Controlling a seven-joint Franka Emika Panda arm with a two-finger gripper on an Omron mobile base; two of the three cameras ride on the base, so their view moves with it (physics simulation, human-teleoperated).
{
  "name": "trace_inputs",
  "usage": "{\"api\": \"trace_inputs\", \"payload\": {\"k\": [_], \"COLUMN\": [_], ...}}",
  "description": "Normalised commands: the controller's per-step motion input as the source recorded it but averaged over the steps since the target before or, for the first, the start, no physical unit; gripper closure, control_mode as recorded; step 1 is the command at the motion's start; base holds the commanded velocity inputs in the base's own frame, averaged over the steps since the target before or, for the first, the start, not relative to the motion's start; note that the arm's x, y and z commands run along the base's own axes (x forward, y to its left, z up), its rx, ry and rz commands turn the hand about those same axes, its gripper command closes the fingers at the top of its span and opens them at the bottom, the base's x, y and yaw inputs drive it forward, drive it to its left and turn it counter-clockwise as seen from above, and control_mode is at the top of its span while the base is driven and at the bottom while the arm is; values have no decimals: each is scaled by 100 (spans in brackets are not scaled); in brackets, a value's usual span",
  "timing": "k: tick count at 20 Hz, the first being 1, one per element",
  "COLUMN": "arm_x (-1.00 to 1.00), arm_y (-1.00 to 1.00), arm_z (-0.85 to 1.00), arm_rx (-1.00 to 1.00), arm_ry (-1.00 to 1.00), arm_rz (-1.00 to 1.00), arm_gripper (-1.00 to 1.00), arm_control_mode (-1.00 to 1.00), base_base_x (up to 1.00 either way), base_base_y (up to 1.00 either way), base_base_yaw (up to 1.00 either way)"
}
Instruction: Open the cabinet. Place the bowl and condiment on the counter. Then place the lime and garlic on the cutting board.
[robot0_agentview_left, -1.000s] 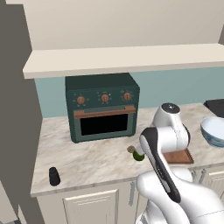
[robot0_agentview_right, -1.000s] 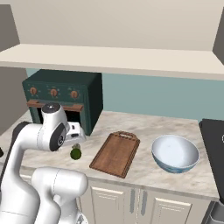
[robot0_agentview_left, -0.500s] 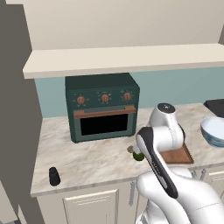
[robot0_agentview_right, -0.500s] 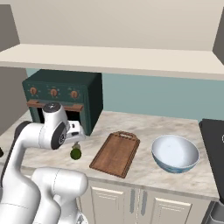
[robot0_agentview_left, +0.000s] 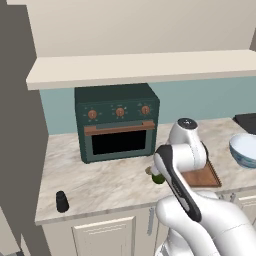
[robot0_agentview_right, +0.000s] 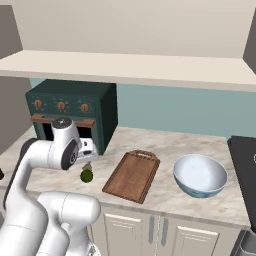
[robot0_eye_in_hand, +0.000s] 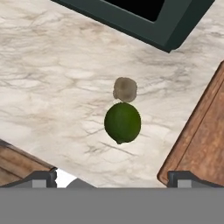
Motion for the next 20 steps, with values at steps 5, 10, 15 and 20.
{"api": "trace_inputs", "payload": {"k": [5, 10, 15, 20], "arm_x": [9, 10, 17, 8], "arm_y": [0, 0, 0, 0], "arm_z": [-21, -11, -1, -4], "arm_rx": [0, 0, 0, 0], "arm_ry": [0, 0, 0, 1], "arm_rz": [0, 0, 0, 0], "arm_gripper": [-100, -100, -100, -100], "arm_control_mode": [-100, -100, -100, -100], "base_base_x": [0, 0, 0, 0], "base_base_y": [0, 0, 0, 0], "base_base_yaw": [0, 0, 0, 0]}}
